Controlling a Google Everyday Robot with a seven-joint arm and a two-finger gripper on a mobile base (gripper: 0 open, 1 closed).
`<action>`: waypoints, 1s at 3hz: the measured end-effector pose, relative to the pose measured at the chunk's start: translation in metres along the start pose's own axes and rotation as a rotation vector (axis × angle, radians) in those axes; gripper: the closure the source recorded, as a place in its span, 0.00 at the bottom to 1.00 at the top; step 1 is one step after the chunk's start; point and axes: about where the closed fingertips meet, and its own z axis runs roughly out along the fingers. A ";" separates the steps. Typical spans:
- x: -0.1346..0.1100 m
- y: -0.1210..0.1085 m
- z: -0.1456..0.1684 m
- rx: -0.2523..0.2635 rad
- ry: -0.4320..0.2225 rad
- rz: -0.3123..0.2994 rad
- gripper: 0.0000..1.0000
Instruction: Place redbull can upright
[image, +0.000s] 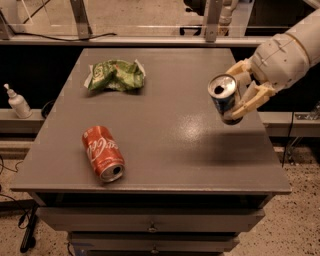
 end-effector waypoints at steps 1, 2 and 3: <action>0.005 -0.019 -0.003 -0.035 0.055 0.043 1.00; 0.007 -0.037 -0.009 -0.093 0.123 0.089 1.00; 0.002 -0.054 -0.011 -0.138 0.178 0.141 1.00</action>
Offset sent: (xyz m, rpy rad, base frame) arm -0.0743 -0.0376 0.0035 0.2068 0.2232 -0.1653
